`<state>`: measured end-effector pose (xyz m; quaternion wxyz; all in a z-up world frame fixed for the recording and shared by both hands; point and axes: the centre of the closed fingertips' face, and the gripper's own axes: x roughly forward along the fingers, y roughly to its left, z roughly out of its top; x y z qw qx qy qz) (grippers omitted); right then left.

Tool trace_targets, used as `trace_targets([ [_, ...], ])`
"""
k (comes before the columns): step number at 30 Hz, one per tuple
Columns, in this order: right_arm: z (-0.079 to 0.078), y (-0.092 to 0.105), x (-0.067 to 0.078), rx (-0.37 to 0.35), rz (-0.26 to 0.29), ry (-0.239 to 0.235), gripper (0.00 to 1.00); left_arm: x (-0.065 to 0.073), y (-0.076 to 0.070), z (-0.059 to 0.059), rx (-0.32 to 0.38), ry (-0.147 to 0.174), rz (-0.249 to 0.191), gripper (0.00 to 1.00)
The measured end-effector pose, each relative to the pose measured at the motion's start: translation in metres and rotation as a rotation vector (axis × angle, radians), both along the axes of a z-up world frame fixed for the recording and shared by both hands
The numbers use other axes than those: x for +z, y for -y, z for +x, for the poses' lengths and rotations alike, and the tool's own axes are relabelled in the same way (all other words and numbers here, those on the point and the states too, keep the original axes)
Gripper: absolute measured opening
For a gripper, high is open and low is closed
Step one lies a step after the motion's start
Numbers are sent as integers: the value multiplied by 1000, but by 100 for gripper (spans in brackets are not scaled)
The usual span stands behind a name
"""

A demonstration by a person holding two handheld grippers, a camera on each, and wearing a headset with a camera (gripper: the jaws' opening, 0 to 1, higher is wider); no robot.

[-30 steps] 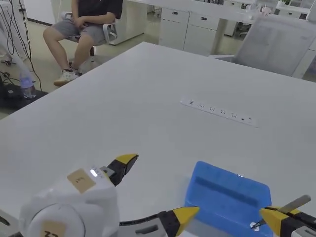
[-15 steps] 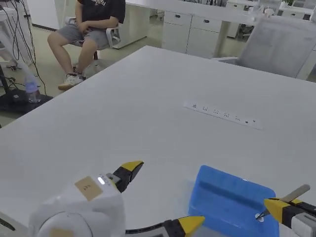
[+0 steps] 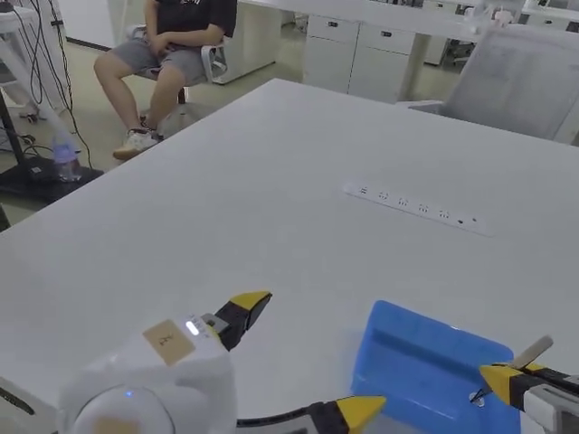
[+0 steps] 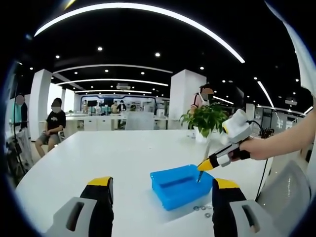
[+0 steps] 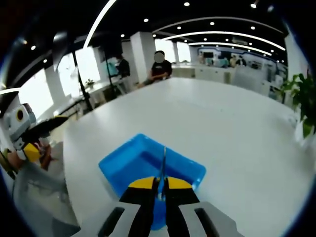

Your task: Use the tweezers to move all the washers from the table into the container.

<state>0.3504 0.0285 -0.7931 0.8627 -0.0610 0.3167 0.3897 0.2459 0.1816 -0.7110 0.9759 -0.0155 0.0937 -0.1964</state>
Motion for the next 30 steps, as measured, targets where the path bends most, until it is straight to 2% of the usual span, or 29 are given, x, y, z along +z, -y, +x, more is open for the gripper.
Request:
trace_targets([
  [7, 3, -3, -7, 14, -19, -5, 3, 1, 2, 0, -6, -1, -18, 83],
  [12, 4, -5, -9, 23, -26, -3, 3, 6, 9, -2, -30, -6, -75, 83],
  [15, 6, -6, -10, 22, -25, -1, 3, 13, 7, -1, -22, 9, -111, 90],
  [18, 5, -6, -9, 20, -22, 1, 3, 17, 5, -1, -5, 1, -146, 88],
  [19, 5, -5, -8, 19, -22, 1, 3, 15, 4, -2, 4, -32, -164, 87],
  [20, 5, -5, -8, 19, -22, 1, 3, 12, 4, -4, -3, -50, -154, 86],
  [22, 5, -3, -8, 15, -19, 3, 3, -1, 2, -11, -11, -97, -100, 83],
  [24, 5, -1, -9, 13, -18, 2, 3, -11, 3, -19, -22, -115, -66, 83],
  [26, 5, 0, -9, 10, -20, 3, 3, -18, 5, -25, -21, -127, -49, 81],
  [28, 5, 1, -9, 12, -18, 7, 3, -21, 8, -28, -25, -129, -57, 76],
  [29, 5, 0, -10, 13, -17, 7, 3, -19, 9, -27, -27, -126, -64, 73],
  [30, 5, -1, -11, 15, -19, 9, 3, -14, 9, -27, -27, -101, -66, 72],
])
